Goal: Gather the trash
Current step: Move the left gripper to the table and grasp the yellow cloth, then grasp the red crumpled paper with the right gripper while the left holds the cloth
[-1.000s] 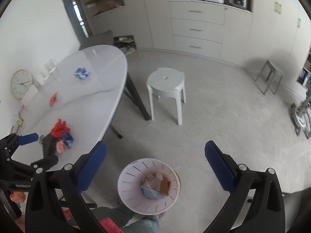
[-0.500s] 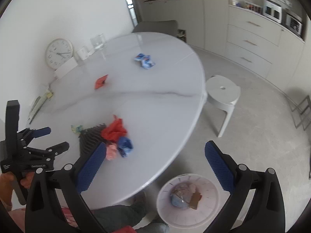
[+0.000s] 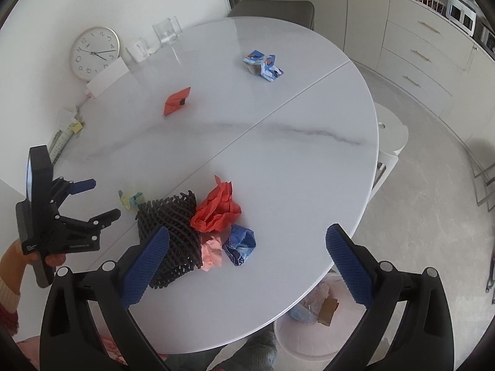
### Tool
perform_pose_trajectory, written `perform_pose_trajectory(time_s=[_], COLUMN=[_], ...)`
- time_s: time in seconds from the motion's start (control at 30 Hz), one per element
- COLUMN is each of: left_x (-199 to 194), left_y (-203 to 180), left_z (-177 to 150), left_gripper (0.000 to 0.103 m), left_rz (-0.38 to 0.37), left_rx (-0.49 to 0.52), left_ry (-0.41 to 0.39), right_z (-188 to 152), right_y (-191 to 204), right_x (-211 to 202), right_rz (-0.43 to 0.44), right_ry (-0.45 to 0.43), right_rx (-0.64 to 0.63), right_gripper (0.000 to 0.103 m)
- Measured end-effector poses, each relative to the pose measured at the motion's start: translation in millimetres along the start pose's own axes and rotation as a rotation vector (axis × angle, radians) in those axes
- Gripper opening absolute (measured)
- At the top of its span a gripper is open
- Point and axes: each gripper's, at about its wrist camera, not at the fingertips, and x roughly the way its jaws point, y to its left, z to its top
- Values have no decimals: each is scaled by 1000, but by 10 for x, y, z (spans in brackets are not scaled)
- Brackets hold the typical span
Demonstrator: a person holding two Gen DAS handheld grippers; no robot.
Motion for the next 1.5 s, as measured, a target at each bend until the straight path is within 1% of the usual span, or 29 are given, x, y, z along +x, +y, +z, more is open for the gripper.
perform_pose_trajectory(time_s=[0.03, 0.1, 0.2, 0.23, 0.27, 0.3, 0.33, 0.37, 0.43, 0.5, 0.6, 0.63, 0.67, 0.7, 0.77, 0.87, 0.93, 0.97, 1.03, 1.07, 1.13, 1.17, 1.23, 1.3, 1.37, 1.4, 1.43, 1.47, 1.5], left_x=[52, 121, 196, 223, 263, 311, 356, 376, 356, 330, 302, 289, 273, 259, 229, 227, 237, 245, 242, 236, 209, 204, 207, 179, 147, 123, 112, 110, 112], left_y=[22, 41, -8, -35, -58, -64, -74, -69, -49, -9, 95, 130, 169, 225, 316, 375, 404, 425, 457, 463, 486, 501, 523, 554, 556, 552, 551, 544, 535], left_z=[5, 20, 31, 29, 32, 35, 41, 38, 45, 49, 61, 59, 61, 70, 26, -32, -49, -67, -70, -66, -85, -89, -79, -62, -38, -28, -16, -5, 7], left_gripper=[82, 82, 81, 76, 64, 58, 52, 52, 52, 46, 37, 33, 17, 12, 12, 12, 11, 11, 11, 11, 11, 11, 11, 11, 11, 11, 17, 40, 54], left_rz=[-21, -39, -59, -67, -75, -82, -87, -84, -97, -120, -149, -153, -157, -174, -195, -201, -208, -213, -218, -220, -220, -212, -214, -211, -213, -199, -193, -190, -182], left_rx=[27, 85, 207, 249, 285, 303, 318, 327, 323, 287, 200, 163, 128, 74, -15, -85, -116, -135, -154, -159, -170, -173, -184, -192, -186, -181, -177, -168, -164], left_ry=[1, 2, -5, -6, 3, 17, 33, 23, 8, -2, -11, -11, -12, -3, -15, -23, -24, -25, -30, -29, -33, -35, -31, -34, -35, -39, -40, -34, -33], right_z=[1, 5, 3, 2, -1, -2, 3, 6, 21, 38, 87, 115, 152, 183, 242, 307, 338, 338, 349, 348, 342, 338, 334, 337, 346, 344, 346, 349, 352], right_y=[2, 8, 10, 10, 4, -2, -4, -12, -26, -15, 28, 50, 89, 128, 208, 313, 336, 342, 360, 365, 359, 356, 365, 377, 386, 388, 392, 396, 403], right_x=[16, 50, 97, 112, 126, 140, 152, 162, 184, 220, 322, 364, 431, 491, 604, 773, 872, 903, 981, 1002, 1061, 1085, 1134, 1141, 1143, 1146, 1151, 1153, 1154], right_rz=[-4, -18, -35, -37, -39, -40, -37, -25, -4, 11, 51, 68, 89, 103, 120, 115, 115, 115, 108, 108, 106, 109, 118, 113, 109, 111, 111, 110, 109], right_ry=[8, 27, 46, 51, 57, 63, 67, 70, 73, 77, 84, 88, 99, 109, 127, 166, 196, 207, 233, 241, 266, 275, 292, 293, 292, 293, 294, 294, 291], right_rx=[4, 13, 27, 32, 39, 45, 50, 55, 65, 68, 71, 69, 63, 56, 40, 23, 35, 37, 36, 35, 40, 44, 49, 40, 33, 32, 31, 30, 30], right_gripper=[101, 101, 101, 101, 101, 101, 101, 101, 101, 101, 99, 95, 93, 90, 85, 80, 72, 71, 61, 58, 44, 40, 24, 17, 14, 12, 10, 9, 8])
